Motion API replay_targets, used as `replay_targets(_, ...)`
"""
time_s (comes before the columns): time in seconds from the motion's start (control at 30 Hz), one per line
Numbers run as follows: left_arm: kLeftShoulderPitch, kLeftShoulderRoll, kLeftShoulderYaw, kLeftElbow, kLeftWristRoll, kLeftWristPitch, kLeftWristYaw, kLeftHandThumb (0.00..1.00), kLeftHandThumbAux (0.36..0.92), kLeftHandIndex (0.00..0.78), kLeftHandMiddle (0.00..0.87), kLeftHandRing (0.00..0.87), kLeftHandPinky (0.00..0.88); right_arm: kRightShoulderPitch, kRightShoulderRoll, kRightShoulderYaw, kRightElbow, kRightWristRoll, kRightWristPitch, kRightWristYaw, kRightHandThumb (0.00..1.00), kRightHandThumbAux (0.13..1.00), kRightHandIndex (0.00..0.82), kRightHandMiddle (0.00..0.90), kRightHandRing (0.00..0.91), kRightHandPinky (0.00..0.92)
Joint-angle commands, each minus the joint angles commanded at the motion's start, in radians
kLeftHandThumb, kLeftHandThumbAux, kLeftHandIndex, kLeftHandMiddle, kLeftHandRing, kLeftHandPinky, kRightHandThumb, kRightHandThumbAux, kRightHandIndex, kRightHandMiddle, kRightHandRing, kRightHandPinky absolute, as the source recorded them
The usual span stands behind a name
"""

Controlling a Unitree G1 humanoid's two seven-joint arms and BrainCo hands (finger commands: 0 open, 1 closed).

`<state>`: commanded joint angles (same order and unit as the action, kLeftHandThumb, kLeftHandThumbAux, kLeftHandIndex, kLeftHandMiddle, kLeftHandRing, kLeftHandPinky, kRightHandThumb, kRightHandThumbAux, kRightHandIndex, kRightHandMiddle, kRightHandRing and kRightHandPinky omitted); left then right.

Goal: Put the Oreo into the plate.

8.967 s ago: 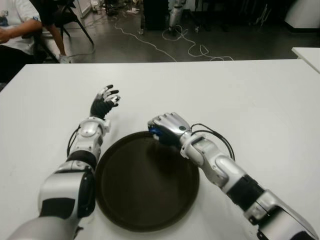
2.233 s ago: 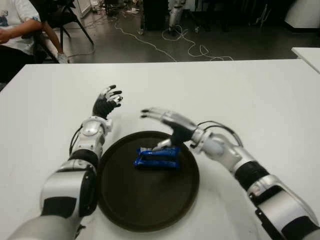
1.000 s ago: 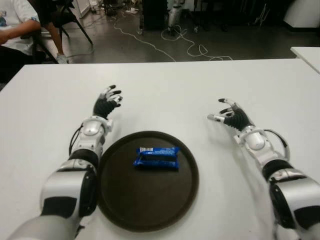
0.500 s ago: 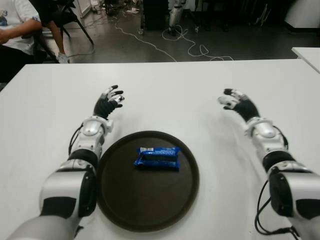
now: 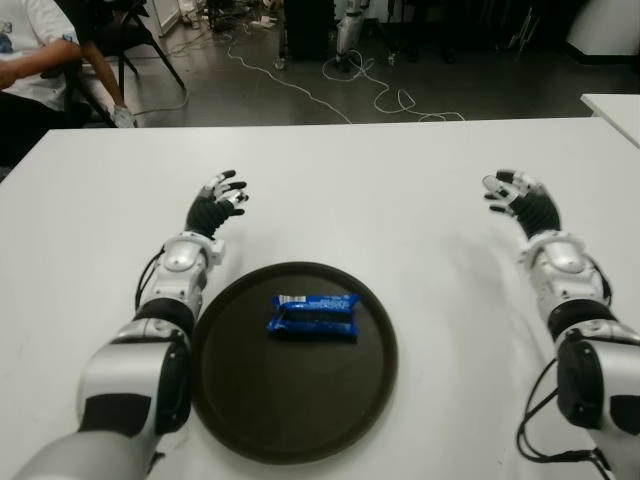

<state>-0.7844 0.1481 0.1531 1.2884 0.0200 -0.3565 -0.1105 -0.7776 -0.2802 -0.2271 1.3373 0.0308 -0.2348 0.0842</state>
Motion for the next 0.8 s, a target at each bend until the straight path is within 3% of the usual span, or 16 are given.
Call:
replay_targets(0.07,0.0,0.0,0.0,0.0,0.001,0.002,0.003,0.027,0.634,0.131,0.221,0.238,0.27,-0.017,0.002,0.006,0.004,-0.009,0.023,-0.002,0.0,0.617,0.268,0.352,0.353,0.325)
replay_targets(0.27,0.001,-0.001,0.005,0.0,-0.003,0.004,-0.002,0.028,0.66,0.125,0.215,0.233,0.266,0.001,0.009,0.029,-0.003,-0.039,-0.009,0.014,0.0,0.587,0.261,0.363,0.377,0.352)
replay_targets(0.8,0.001,0.002,0.009,0.0,-0.007,0.007,-0.012,0.026,0.65,0.128,0.217,0.227,0.253,0.009,0.005,0.056,-0.007,-0.079,-0.042,0.004,0.0,0.59,0.263,0.354,0.371,0.35)
